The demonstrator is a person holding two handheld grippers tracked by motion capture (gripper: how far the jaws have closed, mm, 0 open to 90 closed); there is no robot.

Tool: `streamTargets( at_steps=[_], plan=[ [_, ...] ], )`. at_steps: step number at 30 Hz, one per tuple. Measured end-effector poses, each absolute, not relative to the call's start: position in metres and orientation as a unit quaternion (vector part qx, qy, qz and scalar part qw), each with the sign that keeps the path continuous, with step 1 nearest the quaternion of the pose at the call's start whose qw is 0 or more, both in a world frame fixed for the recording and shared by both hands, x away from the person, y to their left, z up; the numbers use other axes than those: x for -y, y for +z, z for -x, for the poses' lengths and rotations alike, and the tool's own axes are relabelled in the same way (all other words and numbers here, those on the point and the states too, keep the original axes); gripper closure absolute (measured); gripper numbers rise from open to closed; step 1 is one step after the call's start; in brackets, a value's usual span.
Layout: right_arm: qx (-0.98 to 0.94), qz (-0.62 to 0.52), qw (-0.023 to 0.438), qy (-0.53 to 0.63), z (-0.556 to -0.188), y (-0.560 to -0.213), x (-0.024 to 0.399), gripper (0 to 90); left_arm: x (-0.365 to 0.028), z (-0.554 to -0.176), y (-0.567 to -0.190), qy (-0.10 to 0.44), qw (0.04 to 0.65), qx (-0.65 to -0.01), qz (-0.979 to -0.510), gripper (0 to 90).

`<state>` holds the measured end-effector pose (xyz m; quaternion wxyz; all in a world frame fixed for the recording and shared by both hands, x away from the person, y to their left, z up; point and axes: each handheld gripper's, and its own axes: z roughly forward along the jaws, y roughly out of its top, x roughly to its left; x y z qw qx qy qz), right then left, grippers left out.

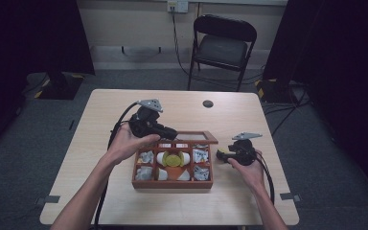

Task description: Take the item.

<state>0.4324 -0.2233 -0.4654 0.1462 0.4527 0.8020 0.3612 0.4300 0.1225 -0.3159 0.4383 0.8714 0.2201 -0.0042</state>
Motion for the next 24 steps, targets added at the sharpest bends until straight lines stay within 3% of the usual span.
streamTargets(
  at_steps=[11, 24],
  plan=[
    [-0.79, -0.456, 0.144, 0.384, -0.426, -0.458, 0.225, 28.1, -0.123, -0.428, -0.319, -0.01, 0.443, -0.219, -0.87, 81.8],
    [-0.771, -0.47, 0.149, 0.404, -0.402, -0.452, 0.244, 25.5, -0.124, -0.429, -0.319, -0.009, 0.443, -0.22, -0.869, 81.8]
  ],
)
